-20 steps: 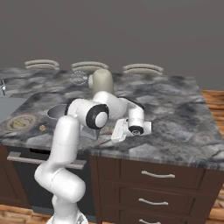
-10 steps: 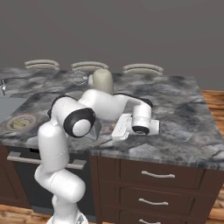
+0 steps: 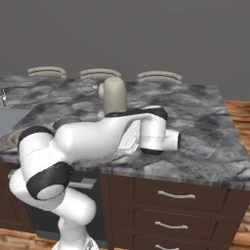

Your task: Add butter and sugar cubes to the stand mixer bowl and then turn on the stand mixer to begin making frosting.

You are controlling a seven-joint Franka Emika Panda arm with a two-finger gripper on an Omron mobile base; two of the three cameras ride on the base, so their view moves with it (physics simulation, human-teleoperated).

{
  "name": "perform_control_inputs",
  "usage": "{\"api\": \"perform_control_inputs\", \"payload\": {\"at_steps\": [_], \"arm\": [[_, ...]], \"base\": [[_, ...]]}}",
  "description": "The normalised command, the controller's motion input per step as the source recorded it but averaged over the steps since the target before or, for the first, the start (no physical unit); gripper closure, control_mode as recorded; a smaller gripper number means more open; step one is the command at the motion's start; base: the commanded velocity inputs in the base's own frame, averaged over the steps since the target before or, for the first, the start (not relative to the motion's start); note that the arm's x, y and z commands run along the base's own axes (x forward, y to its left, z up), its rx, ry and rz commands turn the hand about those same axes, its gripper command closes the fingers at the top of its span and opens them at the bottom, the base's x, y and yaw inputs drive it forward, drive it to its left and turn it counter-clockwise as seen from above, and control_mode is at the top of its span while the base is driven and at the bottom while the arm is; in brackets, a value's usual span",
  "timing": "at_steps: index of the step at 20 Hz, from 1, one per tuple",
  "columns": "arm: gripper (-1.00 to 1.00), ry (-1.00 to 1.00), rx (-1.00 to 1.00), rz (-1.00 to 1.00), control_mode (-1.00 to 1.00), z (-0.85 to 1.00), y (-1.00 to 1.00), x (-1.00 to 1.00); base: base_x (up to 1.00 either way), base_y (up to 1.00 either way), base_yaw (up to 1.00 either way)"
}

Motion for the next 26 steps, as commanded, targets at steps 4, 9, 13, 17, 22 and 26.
{"api": "perform_control_inputs", "payload": {"at_steps": [4,9,13,17,22,26], "arm": [[1.00,0.00,-0.12,-0.07,-1.00,0.78,0.46,-0.90],[1.00,0.00,-0.18,0.00,-1.00,0.70,0.86,-0.76],[1.00,0.00,-0.24,0.00,-1.00,0.54,1.00,-0.62],[1.00,0.00,-0.27,0.00,-1.00,0.34,1.00,-0.35],[1.00,0.05,-0.26,0.00,-1.00,0.23,1.00,-0.05],[1.00,0.07,-0.26,-0.02,-1.00,0.09,0.91,0.06]], "base": [[0.00,0.00,0.00],[0.00,0.00,0.00],[0.00,0.00,0.00],[0.00,0.00,0.00],[0.00,0.00,0.00],[0.00,0.00,0.00]]}}
